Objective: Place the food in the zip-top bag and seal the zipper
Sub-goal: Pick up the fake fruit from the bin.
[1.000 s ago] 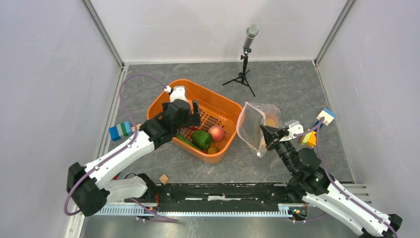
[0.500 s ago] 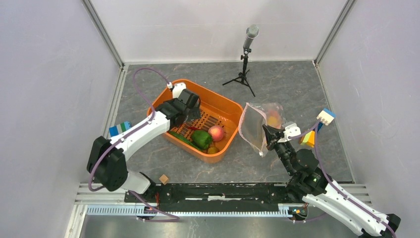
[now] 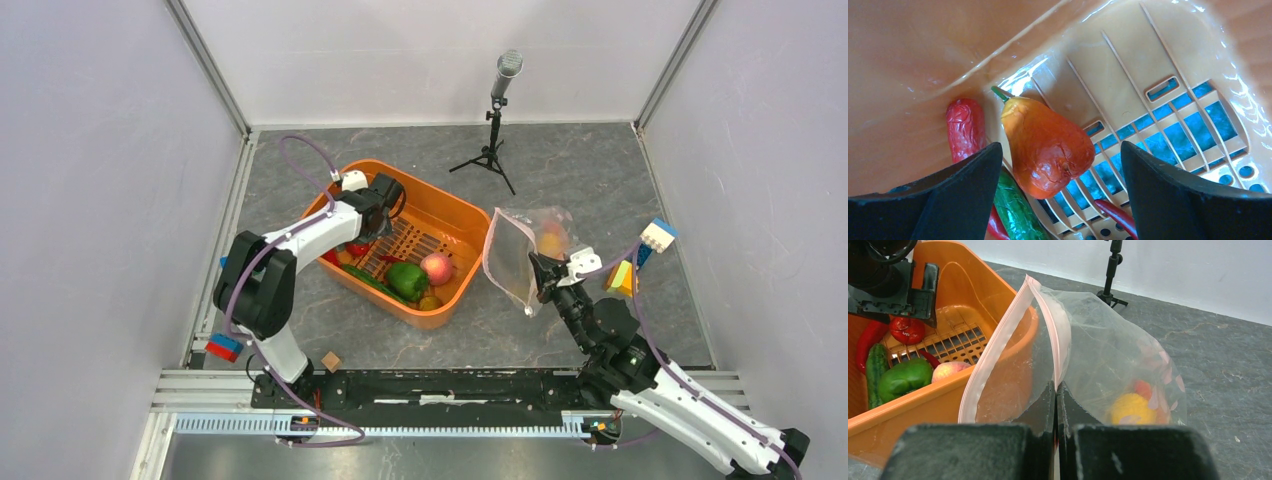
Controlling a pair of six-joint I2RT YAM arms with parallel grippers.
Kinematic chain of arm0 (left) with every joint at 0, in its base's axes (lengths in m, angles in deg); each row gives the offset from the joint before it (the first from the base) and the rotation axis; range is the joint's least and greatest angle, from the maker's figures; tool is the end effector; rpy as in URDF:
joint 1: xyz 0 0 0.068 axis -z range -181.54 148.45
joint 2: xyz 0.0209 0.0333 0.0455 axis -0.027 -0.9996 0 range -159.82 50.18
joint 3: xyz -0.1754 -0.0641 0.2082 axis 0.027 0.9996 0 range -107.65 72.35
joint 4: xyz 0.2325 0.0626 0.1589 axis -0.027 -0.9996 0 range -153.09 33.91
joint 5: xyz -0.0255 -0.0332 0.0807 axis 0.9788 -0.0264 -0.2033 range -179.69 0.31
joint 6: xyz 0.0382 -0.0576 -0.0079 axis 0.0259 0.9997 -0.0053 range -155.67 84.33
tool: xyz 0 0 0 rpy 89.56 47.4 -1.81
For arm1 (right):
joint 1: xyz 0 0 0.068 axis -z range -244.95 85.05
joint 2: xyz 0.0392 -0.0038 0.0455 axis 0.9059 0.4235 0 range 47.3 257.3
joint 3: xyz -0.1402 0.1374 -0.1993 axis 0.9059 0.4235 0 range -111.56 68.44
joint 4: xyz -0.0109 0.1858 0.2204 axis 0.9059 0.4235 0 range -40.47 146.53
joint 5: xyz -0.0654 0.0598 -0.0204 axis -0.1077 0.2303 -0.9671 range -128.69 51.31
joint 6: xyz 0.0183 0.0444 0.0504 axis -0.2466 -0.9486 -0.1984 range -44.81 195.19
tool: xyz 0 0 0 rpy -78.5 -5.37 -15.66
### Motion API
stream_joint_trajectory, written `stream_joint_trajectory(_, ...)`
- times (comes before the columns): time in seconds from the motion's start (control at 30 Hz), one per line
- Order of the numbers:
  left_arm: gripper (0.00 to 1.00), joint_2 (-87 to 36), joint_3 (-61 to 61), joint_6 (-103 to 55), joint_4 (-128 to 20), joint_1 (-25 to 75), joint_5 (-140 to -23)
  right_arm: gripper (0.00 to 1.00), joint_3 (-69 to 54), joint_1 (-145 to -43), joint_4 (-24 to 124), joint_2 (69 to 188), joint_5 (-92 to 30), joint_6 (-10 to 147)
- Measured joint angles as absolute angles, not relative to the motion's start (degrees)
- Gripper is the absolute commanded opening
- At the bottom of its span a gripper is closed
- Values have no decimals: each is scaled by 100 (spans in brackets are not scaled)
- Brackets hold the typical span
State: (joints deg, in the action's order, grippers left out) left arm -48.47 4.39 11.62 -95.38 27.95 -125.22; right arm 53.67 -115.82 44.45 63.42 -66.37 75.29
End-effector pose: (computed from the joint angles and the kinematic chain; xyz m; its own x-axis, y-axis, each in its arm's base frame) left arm 0.3363 -0.1525 0.1808 -0.7218 -0.2787 -0.6335 -0.4465 0.8869 0.1186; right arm 0.1204 0.1062 0.2505 0.0418 0.0489 -0.9979 -0.3943 0.9185 0.0285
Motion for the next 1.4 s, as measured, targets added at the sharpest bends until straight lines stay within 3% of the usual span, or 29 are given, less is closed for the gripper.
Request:
stream_joint_trajectory(0.13,64,-4847,437,1164,-9595,2795,-12572,0,5322,-11582,4536,6428,-6679,7527)
stream_joint_trajectory(0.2,45,-4845,439,1162,-9612,2795,-12596,0,5249,-11582,4641,6441,-6688,7503)
stream_joint_trajectory(0.23,40,-4843,441,1157,-9608,2795,-12625,0,5212,-11582,4683,6439,-6690,7483)
stream_joint_trajectory(0.4,29,-4727,518,1083,-9577,2795,-12719,0,5057,-11582,4867,6393,-6685,7295)
stream_joint_trajectory(0.47,19,-4618,533,1042,-9566,2795,-12714,0,5022,-11582,4974,6342,-6683,7230)
stream_joint_trajectory(0.8,18,-3593,712,585,-9099,2799,-12304,0,4801,-11582,5489,6154,-6830,6897)
stream_joint_trajectory(1.4,20,-1696,1261,205,-8170,2913,-9550,0,4290,-11584,6093,6946,-7015,5341)
